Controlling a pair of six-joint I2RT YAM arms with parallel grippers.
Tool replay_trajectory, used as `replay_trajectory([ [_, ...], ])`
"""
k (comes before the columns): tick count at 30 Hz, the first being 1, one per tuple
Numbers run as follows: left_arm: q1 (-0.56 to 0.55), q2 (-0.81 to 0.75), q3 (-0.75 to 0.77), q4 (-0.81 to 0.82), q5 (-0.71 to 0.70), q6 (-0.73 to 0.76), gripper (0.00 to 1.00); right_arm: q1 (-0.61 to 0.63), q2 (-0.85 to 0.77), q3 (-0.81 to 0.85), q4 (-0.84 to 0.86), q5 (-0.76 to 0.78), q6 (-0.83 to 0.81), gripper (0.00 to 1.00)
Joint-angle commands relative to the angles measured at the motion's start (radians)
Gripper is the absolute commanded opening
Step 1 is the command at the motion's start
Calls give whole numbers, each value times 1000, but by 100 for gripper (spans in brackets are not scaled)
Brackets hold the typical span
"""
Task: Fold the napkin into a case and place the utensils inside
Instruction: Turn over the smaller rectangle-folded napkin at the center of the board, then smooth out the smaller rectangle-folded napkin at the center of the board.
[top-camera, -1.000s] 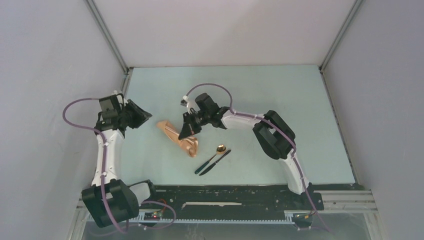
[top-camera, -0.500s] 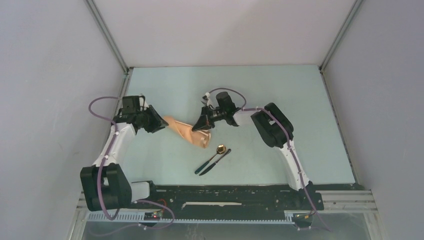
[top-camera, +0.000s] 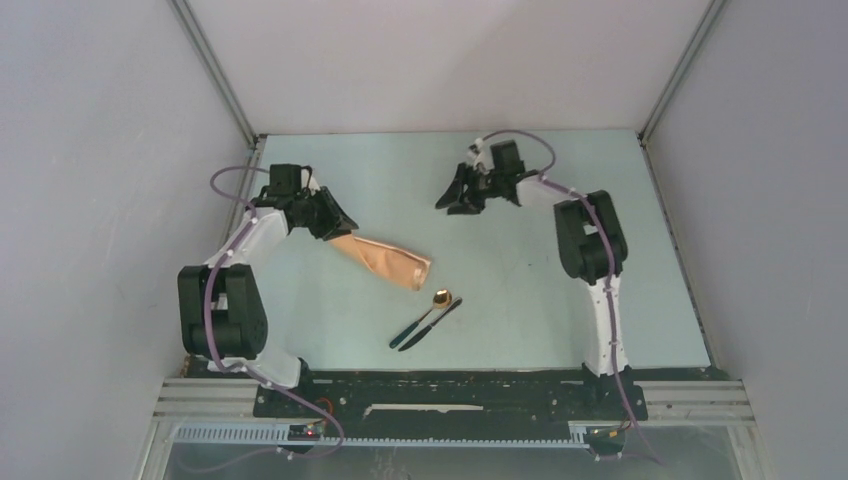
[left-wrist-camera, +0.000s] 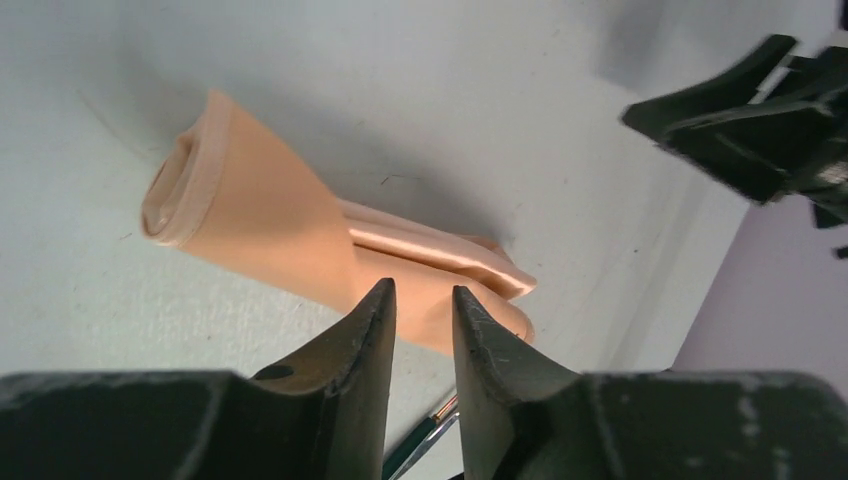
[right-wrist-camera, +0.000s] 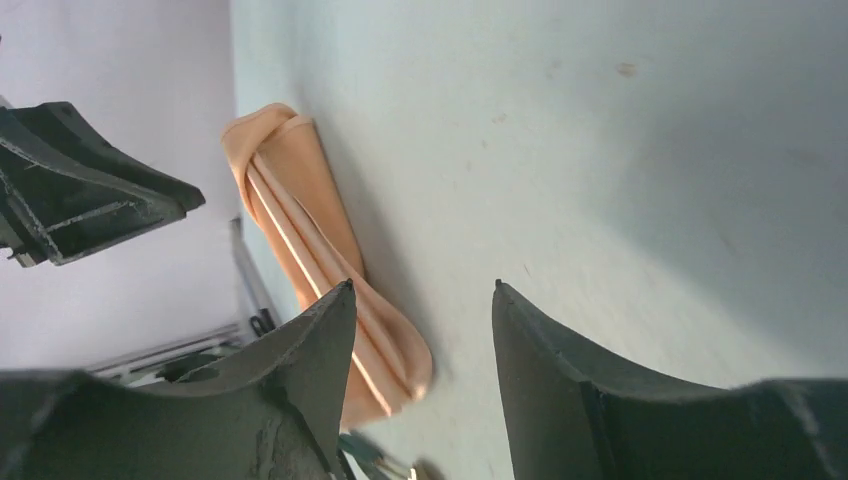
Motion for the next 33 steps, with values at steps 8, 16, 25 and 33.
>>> replay_trajectory([
  [8,-4,-271,-268,53,-83,5,36,385,-453,-244,-197,253,-188,61],
  [16,2,-59,-194,109,-63,-8,28,486,-316,-242,-27,240,-72,51],
  [25,1,96,-31,67,-73,30,30,379,-239,-273,12,204,-43,42],
  [33,-4,215,70,61,-34,16,30,299,-218,-301,75,187,-17,42],
])
